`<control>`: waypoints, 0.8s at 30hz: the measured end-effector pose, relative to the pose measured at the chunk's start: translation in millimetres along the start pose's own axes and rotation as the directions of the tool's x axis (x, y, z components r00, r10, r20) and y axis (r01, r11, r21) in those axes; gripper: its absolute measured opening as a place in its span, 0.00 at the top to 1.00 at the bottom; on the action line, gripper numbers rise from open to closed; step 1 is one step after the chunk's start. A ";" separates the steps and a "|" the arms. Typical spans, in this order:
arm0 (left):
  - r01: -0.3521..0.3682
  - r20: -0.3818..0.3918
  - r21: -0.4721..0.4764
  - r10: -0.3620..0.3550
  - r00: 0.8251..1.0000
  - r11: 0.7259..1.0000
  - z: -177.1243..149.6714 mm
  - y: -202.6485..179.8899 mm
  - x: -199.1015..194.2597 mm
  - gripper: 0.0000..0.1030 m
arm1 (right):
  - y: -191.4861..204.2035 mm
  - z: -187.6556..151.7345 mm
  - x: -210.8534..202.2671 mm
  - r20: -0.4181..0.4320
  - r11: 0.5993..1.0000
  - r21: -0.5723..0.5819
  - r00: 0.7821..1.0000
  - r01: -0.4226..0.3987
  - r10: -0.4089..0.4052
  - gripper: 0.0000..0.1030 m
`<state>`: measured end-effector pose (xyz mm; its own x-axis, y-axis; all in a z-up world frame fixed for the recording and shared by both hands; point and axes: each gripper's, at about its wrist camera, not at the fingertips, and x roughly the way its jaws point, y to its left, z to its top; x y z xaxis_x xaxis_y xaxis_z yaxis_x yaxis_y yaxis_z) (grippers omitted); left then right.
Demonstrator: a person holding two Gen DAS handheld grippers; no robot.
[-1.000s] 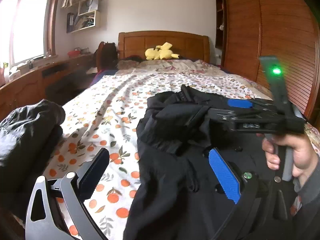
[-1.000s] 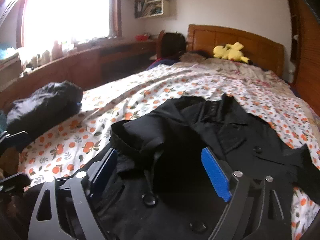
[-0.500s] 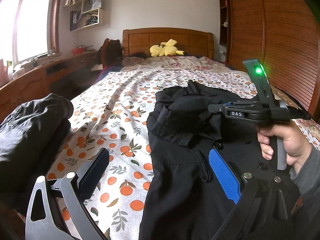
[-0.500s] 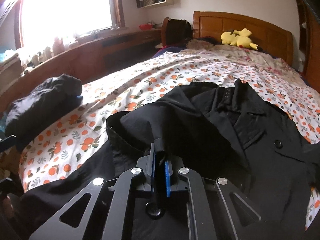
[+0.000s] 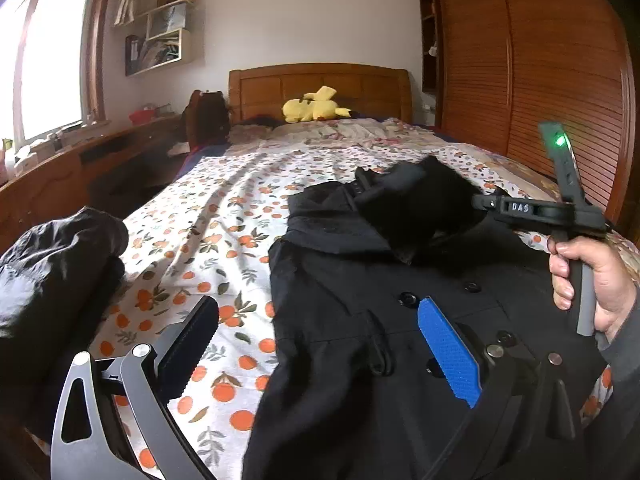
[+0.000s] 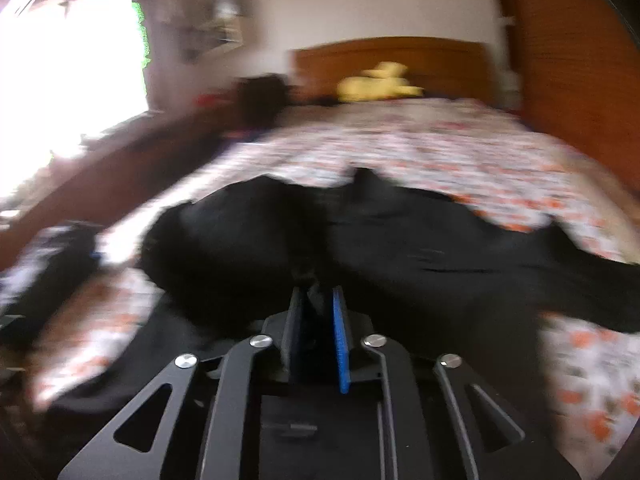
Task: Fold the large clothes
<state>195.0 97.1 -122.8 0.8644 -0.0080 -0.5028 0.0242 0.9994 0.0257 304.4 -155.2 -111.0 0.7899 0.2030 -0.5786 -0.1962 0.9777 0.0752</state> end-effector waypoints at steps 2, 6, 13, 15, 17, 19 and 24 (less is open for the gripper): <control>0.007 0.001 0.009 -0.007 1.000 1.000 0.8 -5.4 1.1 0.03 | -17.0 -3.0 -2.3 0.012 0.995 -0.007 0.994 0.104 -0.104 0.78; 0.026 0.005 0.016 -0.026 1.000 1.000 2.9 -16.5 3.2 0.03 | -40.3 -3.8 -12.8 0.021 0.996 0.016 0.995 0.093 -0.093 0.64; 0.053 0.001 0.025 -0.053 0.999 0.998 6.4 -34.6 10.7 0.03 | -20.0 -2.9 -21.6 0.056 0.999 -0.045 0.998 -0.024 0.026 0.41; 0.062 0.000 0.028 -0.062 0.998 0.998 7.2 -39.3 12.3 0.03 | -5.3 0.9 -21.2 0.050 0.995 -0.069 0.996 -0.068 0.072 0.40; 0.068 -0.001 0.033 -0.068 0.998 0.997 7.4 -44.7 14.4 0.03 | 7.6 3.9 -17.1 0.033 0.989 -0.084 0.991 -0.124 0.127 0.40; 0.072 -0.001 0.037 -0.072 0.997 0.997 7.1 -48.7 15.2 0.03 | 20.4 5.9 -10.5 0.011 0.981 -0.104 0.986 -0.165 0.167 0.40; 0.077 -0.011 0.045 -0.077 0.997 0.996 5.2 -53.8 18.9 0.03 | 36.5 0.9 11.5 -0.062 0.973 -0.116 0.979 -0.199 0.193 0.53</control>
<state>212.7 43.0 -129.1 0.8542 -0.0845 -0.5130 0.1136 0.9932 0.0257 306.8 -117.2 -114.1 0.6996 0.3837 -0.6027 -0.4152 0.9049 0.0942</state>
